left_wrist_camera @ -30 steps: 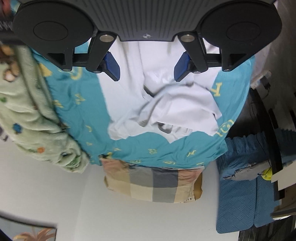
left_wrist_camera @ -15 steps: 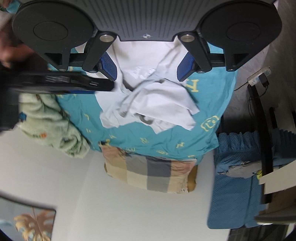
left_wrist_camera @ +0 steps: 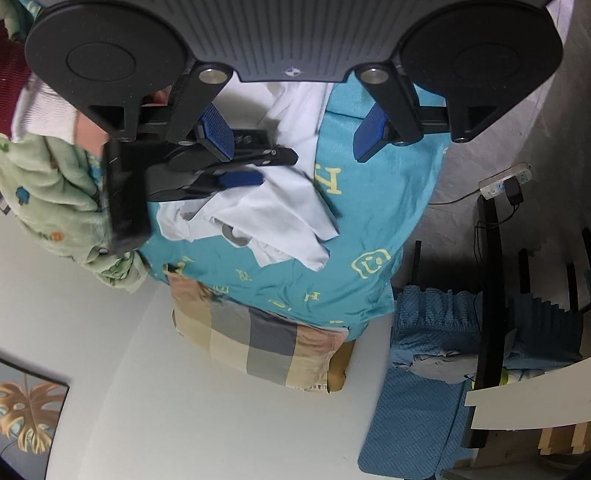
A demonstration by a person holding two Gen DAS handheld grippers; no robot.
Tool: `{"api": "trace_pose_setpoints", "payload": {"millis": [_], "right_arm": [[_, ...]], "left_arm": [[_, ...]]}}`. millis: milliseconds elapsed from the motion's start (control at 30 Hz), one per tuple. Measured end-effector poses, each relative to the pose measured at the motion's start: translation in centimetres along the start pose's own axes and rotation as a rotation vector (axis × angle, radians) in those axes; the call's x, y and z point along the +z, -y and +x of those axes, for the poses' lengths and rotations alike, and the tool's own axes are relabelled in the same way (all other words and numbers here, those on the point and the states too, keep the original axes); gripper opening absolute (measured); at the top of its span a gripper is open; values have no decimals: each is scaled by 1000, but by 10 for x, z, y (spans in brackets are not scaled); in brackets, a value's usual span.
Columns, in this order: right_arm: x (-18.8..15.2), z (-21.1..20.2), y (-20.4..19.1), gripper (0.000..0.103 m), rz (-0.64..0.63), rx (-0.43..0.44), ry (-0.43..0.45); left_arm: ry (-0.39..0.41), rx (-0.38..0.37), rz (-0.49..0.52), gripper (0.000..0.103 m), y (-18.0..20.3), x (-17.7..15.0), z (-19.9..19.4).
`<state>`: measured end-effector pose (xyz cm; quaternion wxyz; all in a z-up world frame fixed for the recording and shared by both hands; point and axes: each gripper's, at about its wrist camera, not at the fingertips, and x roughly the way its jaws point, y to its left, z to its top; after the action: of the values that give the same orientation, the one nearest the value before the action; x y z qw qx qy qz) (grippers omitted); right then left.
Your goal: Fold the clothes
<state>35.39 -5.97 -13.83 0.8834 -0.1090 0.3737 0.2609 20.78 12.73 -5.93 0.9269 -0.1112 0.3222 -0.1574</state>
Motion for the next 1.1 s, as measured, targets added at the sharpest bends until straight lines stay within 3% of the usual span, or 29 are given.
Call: {"api": "trace_pose_setpoints", "payload": {"millis": [33,67,267,433,500,700,867,900,1100], "right_arm": [[1,2,-3,29,-26,-12,-3],[5,1,-3,6,-33,-20,0],[60,-23,10,6,34,3,121],[112,-30,58,6,278,-2,206],[115,-32,81,6,350,-33,244],[73,-19,153,6,614,-149,287],[20,17,199,6,786,-249,207],[11,24,205,6,800,-254,175],[-7,9,203,9,786,-165,241]], "left_arm": [[0,-3,-2,74,1,0,0],[1,-7,-3,74,3,0,-1],[8,-35,6,75,15,-3,-3],[-18,-29,38,75,24,-9,7],[-36,-27,47,75,26,-11,13],[-81,-16,82,75,33,-20,31],[-129,10,117,75,36,-28,50],[-138,13,119,75,35,-29,54],[-173,18,119,75,32,-34,69]]}}
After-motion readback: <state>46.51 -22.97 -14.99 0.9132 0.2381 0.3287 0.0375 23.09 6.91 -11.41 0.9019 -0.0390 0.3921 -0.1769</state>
